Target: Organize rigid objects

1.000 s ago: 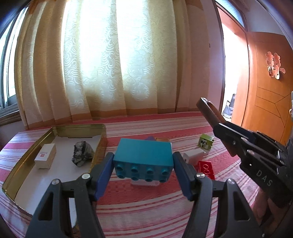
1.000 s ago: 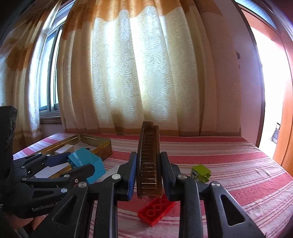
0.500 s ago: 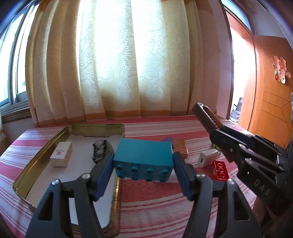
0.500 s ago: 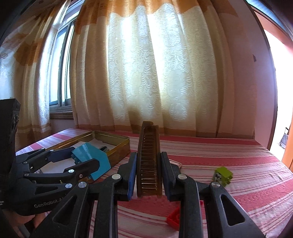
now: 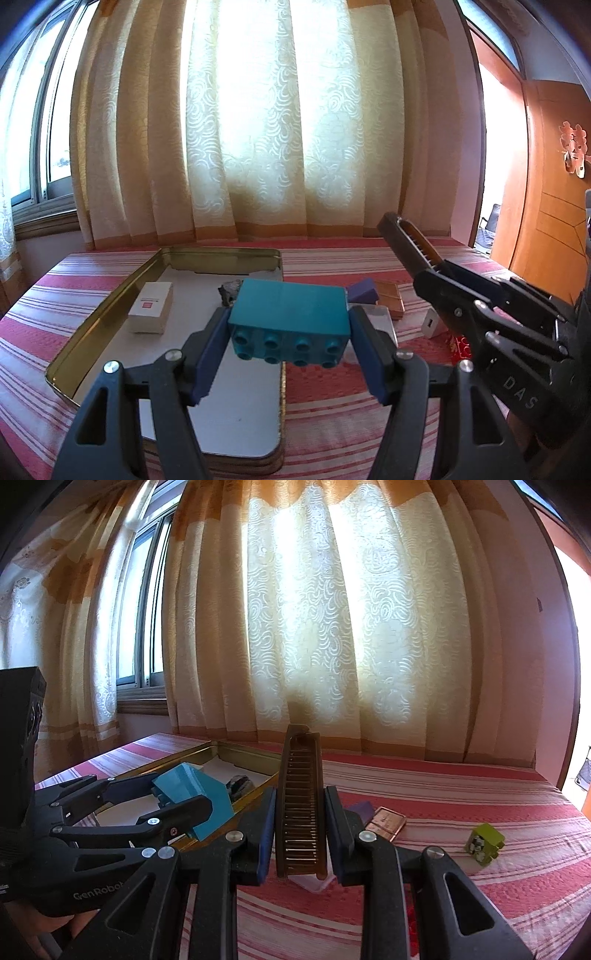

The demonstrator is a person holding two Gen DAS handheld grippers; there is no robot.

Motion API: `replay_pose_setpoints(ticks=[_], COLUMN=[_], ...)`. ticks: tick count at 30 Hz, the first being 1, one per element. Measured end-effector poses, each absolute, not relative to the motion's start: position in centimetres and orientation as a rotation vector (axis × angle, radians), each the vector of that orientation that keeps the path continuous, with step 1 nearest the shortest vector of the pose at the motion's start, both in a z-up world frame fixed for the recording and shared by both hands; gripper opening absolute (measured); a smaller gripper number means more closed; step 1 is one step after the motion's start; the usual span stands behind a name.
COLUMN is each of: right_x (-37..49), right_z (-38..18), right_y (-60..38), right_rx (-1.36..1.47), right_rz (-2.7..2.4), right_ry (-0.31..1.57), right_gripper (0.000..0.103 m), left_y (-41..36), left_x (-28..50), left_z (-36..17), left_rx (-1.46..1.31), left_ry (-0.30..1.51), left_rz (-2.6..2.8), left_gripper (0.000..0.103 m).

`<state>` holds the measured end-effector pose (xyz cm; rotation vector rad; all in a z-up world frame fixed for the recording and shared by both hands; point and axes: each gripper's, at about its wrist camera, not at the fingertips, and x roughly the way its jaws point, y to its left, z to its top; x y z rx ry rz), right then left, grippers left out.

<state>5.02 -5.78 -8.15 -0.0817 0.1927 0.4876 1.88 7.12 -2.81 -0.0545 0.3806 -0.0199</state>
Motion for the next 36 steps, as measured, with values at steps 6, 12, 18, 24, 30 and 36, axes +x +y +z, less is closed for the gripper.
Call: replay_pose_setpoints(ticks=[6,12,18,24,30,36], right_x=[5.3,5.2,5.4,5.7,5.6,5.7], right_z=[-8.1,-8.2,-8.2,-8.2,-8.2,-8.3], right_y=[-4.6,-3.2,-1.8,-0.7,0.4,1.2], right_rx=[-0.088,-0.111,-0.132,-0.138,-0.157,-0.167], right_rz=[0.504,0.525,0.548,0.563,0.574,0.582], right_ry=[0.199,0.203,0.212,0.222,0.227,0.234], right_gripper=[0.027,0.027,0.027,0.027,0.027,0.027], left_y=[8.6,9.6,10.8,11.9,12.7,13.4], left_x=[1.8,1.7,1.7,1.8,1.9,2.1], left_z=[-2.9,-2.9,-2.9,-3.1,-3.1,-3.1], left_rx=[-0.073,-0.074,-0.080,-0.079,-0.079,-0.071], left_ry=[0.383,0.383,0.387,0.391,0.396,0.397], left_rz=[-0.007,0.006,0.017,0.032,0.041,0.053], left_gripper=[0.065,0.065,0.065,0.065,0.065,0.065])
